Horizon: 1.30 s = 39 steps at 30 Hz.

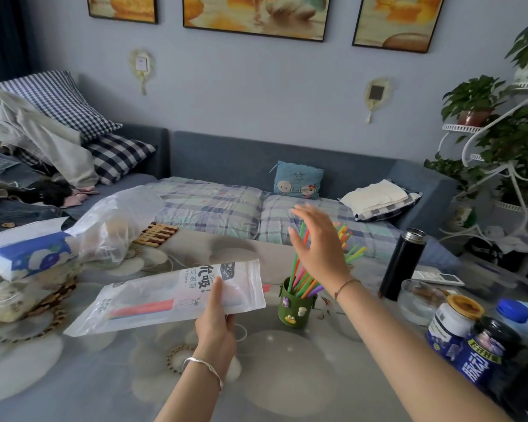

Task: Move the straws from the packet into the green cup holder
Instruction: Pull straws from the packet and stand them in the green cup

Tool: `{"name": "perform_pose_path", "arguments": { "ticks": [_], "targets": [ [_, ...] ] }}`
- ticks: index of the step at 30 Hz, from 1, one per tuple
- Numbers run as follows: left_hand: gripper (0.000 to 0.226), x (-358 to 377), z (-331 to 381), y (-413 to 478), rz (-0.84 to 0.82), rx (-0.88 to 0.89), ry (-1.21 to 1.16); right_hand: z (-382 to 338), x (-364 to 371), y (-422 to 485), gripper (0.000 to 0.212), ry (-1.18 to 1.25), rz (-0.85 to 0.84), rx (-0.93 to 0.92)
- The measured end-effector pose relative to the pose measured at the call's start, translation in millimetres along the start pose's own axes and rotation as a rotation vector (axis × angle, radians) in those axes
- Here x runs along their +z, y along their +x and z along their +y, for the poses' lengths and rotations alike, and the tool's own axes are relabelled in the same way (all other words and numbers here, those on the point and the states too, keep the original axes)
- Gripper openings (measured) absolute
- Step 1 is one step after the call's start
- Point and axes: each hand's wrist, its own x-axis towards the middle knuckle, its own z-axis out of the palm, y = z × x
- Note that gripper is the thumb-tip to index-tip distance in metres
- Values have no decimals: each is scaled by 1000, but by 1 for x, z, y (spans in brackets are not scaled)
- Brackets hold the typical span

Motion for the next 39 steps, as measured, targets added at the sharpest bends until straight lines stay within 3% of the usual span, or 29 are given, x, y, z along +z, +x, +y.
{"name": "perform_pose_path", "arguments": {
  "ticks": [3, 7, 9, 11, 14, 20, 22, 25, 28, 31, 35, 37, 39],
  "targets": [
    [45, 2, 6, -9, -18, 27, -2, -40, 6, -30, 34, 394, -5, 236],
    [53, 4, 15, -25, -25, 160, 81, -73, 27, -64, 31, 1057, 32, 975],
    [38, 6, 23, -36, -86, 299, 200, -83, 26, -75, 38, 1448, 26, 1260],
    [18, 8, 30, -49, -214, 389, 351, -92, 20, -86, 39, 1697, 45, 1366],
    [16, 11, 33, -59, -367, 450, 524, -105, 23, -100, 28, 1816, 64, 1389],
    [18, 15, 41, -68, -387, 519, 637, -120, 17, -114, 23, 1760, 155, 1484],
    [19, 14, 47, -69, -359, 520, 593, -121, 11, -115, 31, 1618, 115, 1490],
    [30, 12, 53, -69, -294, 502, 492, -121, 4, -113, 41, 1369, -19, 1356],
    [39, 9, 57, -67, -185, 446, 372, -117, -3, -106, 32, 1273, -59, 1175],
    [50, 5, 59, -65, -81, 337, 213, -108, -12, -94, 21, 1234, 84, 1096],
    [50, -6, 58, -59, -71, 144, 31, -96, -32, -79, 24, 1221, 352, 1035],
    [51, -9, 55, -56, -68, 90, 4, -94, -36, -75, 25, 1236, 376, 1029],
    [43, -9, 50, -56, -79, 57, 6, -96, -33, -74, 20, 1227, 279, 1042]
  ]
}}
